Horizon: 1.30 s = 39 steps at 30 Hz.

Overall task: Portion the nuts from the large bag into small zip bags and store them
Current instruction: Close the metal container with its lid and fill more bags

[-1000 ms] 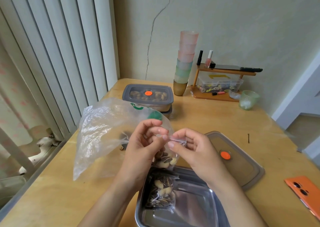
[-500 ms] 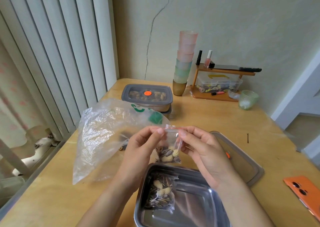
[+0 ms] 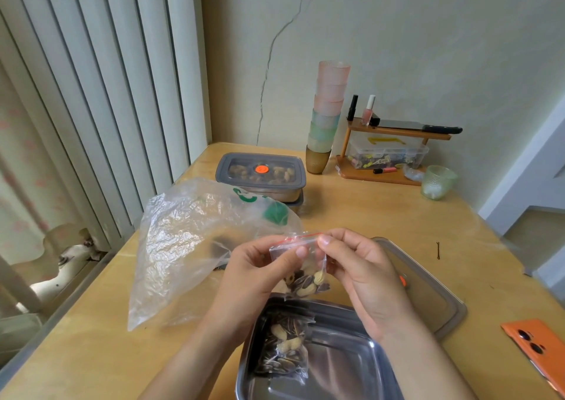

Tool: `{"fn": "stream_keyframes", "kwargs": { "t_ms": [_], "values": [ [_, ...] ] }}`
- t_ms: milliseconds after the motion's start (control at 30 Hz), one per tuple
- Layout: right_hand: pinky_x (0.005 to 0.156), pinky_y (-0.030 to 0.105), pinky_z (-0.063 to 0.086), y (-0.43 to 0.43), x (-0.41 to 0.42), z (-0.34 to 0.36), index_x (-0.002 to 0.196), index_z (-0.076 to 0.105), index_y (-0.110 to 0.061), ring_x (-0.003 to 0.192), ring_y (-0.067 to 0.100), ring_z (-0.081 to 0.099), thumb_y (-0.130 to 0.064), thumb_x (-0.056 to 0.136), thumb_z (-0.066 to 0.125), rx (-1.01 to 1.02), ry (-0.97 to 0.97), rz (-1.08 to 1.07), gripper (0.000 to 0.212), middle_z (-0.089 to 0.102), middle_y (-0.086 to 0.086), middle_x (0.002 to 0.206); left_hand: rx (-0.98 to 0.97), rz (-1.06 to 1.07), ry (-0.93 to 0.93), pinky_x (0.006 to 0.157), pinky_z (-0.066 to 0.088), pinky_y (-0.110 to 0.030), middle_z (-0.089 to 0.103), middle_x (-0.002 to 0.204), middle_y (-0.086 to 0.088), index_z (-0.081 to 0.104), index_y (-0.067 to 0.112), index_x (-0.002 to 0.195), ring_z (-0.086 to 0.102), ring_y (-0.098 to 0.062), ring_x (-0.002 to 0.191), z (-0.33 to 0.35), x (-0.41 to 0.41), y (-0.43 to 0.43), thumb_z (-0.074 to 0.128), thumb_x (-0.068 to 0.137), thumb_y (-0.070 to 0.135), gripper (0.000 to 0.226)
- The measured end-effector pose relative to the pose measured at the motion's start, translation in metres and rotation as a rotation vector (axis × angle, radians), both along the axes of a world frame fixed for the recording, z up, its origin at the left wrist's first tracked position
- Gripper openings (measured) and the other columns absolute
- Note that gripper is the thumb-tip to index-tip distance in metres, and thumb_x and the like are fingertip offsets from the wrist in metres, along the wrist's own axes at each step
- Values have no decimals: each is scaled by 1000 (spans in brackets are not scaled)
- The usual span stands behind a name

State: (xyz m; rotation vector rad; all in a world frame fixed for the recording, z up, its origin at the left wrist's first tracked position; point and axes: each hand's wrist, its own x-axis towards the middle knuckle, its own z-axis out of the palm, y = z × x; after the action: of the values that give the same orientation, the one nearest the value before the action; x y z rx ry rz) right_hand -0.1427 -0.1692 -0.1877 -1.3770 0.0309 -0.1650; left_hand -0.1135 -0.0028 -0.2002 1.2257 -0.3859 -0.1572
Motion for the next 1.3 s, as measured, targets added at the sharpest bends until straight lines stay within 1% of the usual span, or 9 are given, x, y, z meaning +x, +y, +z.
{"fn": "stream_keyframes", "kwargs": {
  "t_ms": [133, 300, 400, 500, 700, 867, 1000, 1167, 1300],
  "values": [
    [73, 23, 52, 1, 1, -1, 84, 71, -6, 69, 12, 59, -10, 96, 69, -88, -49, -38, 12, 65, 4, 72, 10, 18, -7, 72, 56, -24, 78, 93, -16, 79, 0, 100, 72, -18, 80, -3, 2, -1, 75, 85, 11, 19],
    [74, 19, 50, 4, 2, -5, 79, 68, -14, 72, 11, 58, -25, 86, 67, -181, -131, -95, 13, 62, 1, 71, 15, 22, -5, 64, 48, -24, 66, 73, -7, 75, 1, 90, 55, -19, 69, -7, 3, -3, 75, 84, 18, 18],
    [76, 21, 53, 7, 3, -7, 81, 70, -15, 74, 11, 61, -24, 92, 66, -225, -167, -101, 15, 67, 1, 74, 11, 37, -21, 67, 50, -24, 72, 80, -9, 75, 2, 90, 57, -17, 71, -8, 2, -2, 73, 88, 18, 16],
    [78, 24, 54, 7, 1, -6, 88, 72, -9, 79, 12, 66, -13, 101, 65, -229, -151, -76, 15, 73, 4, 81, 24, 51, -50, 71, 53, -25, 76, 92, -18, 76, 1, 94, 63, -17, 75, -7, 2, -1, 72, 90, 18, 18],
    [79, 25, 56, 10, -2, -5, 89, 73, -12, 82, 13, 70, -10, 97, 68, -206, -131, -51, 10, 76, 5, 86, 12, 56, -71, 69, 51, -18, 75, 84, -7, 74, -2, 95, 68, -9, 75, -5, 0, -3, 70, 93, 11, 14],
    [76, 24, 56, 11, 0, -6, 88, 71, -7, 78, 12, 69, -8, 96, 69, -227, -142, -78, 9, 76, 10, 87, 32, 94, -80, 69, 51, -22, 74, 84, -12, 72, -1, 92, 66, -13, 75, -7, 0, -2, 75, 90, 15, 17],
    [77, 26, 55, 10, 0, -6, 86, 71, -8, 76, 12, 67, -8, 95, 70, -265, -174, -66, 10, 72, 3, 78, 45, 114, -82, 71, 51, -21, 75, 85, -7, 74, 5, 90, 68, -13, 79, -6, 1, -2, 73, 91, 19, 14],
    [83, 32, 56, 9, -1, -5, 93, 72, -7, 80, 16, 67, -10, 97, 68, -200, -104, -19, 6, 72, 3, 81, 56, 144, -93, 69, 50, -18, 73, 81, 0, 73, 10, 85, 66, -9, 76, -7, 2, -1, 73, 91, 15, 8],
    [84, 32, 57, 9, 0, -4, 89, 69, -8, 79, 16, 67, -5, 97, 67, -182, -78, -48, 9, 73, 1, 78, 89, 140, -114, 68, 50, -18, 70, 80, -1, 71, 8, 85, 64, -9, 75, -8, 1, -1, 72, 93, 15, 10]
  ]
}}
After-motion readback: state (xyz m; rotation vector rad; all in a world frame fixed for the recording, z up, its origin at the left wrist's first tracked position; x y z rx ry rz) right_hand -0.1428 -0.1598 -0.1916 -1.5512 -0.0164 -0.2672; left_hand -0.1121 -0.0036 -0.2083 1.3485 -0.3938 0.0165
